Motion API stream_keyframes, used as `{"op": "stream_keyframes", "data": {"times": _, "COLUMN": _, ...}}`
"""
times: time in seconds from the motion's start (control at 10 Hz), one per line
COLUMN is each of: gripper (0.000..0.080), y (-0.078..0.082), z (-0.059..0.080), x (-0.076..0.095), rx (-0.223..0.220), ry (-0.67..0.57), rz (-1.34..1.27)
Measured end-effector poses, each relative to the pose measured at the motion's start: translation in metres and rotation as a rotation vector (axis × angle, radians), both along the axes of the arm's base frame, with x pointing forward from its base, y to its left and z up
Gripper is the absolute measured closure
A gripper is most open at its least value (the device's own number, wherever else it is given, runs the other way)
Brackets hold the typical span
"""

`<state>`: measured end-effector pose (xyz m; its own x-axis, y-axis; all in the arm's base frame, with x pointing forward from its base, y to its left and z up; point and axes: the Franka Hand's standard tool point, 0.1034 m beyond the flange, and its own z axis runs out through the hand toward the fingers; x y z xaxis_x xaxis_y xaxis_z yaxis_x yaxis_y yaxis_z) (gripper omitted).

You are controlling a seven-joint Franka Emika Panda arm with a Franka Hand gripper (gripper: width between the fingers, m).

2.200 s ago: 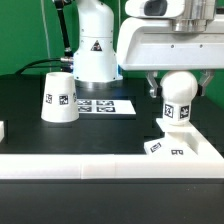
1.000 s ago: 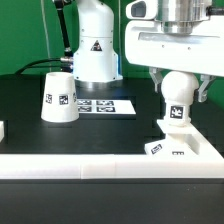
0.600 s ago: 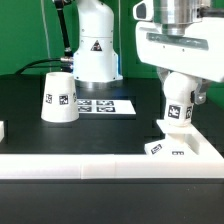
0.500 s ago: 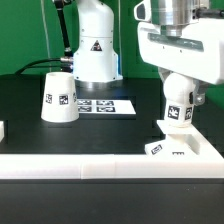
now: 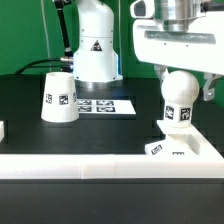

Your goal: Assemble lamp

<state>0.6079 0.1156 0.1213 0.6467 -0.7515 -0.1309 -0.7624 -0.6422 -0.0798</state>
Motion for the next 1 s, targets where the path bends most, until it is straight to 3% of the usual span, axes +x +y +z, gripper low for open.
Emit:
{"op": "stream_keyframes", "data": {"times": 0.6, "gripper": 0.0101, "y": 0.0001, "z": -0.0005, "x": 0.0001, "rx": 0.012, "ry": -0.069, "rz": 0.447}}
{"op": "stream_keyframes", "data": {"times": 1.0, "gripper": 0.0101, "y": -0.001, "z": 0.0017, "x": 0.0077, "rx": -0.046, "ry": -0.162, "rz": 0.964}}
